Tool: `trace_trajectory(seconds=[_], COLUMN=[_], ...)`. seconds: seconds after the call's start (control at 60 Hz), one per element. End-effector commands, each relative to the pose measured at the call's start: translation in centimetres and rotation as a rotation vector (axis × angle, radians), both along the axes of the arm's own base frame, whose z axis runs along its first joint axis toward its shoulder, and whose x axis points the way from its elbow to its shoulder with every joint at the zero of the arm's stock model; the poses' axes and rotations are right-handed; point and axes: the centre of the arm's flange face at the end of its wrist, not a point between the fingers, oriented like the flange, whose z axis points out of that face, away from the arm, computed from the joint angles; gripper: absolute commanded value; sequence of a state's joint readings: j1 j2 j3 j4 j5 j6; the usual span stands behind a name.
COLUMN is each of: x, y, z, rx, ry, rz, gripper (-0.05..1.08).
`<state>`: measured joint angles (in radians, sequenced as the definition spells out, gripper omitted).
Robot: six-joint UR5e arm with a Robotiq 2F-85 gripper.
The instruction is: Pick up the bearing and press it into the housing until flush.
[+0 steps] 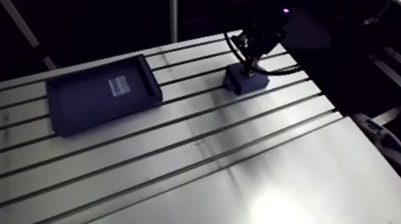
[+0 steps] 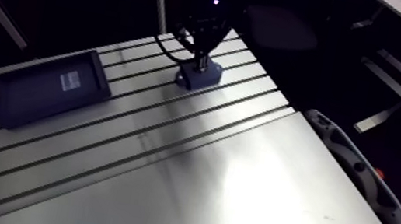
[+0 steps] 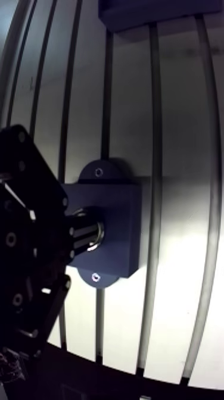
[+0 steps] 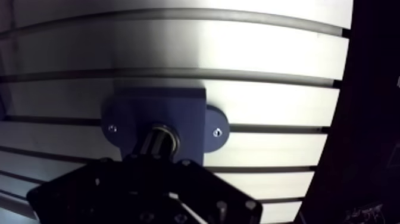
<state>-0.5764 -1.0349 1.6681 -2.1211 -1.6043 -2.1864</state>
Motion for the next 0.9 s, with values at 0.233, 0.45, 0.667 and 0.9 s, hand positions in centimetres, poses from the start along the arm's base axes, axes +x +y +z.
trace_trajectory(seconds=[0.233,0.45,0.667,0.9], x=[0.45,0.72,0.74,0.69], y=[-0.24,-0.28,-0.29,-0.26], z=[-0.65,-0.56,-0.48,-0.22], rx=[-0.007,-0.008,-0.007,-0.005], ry=[-0.013,-0.014,-0.014,-0.009], rz=[0.000,0.012,0.012,0.012], gripper=[1.08,1.08,1.08,1.08])
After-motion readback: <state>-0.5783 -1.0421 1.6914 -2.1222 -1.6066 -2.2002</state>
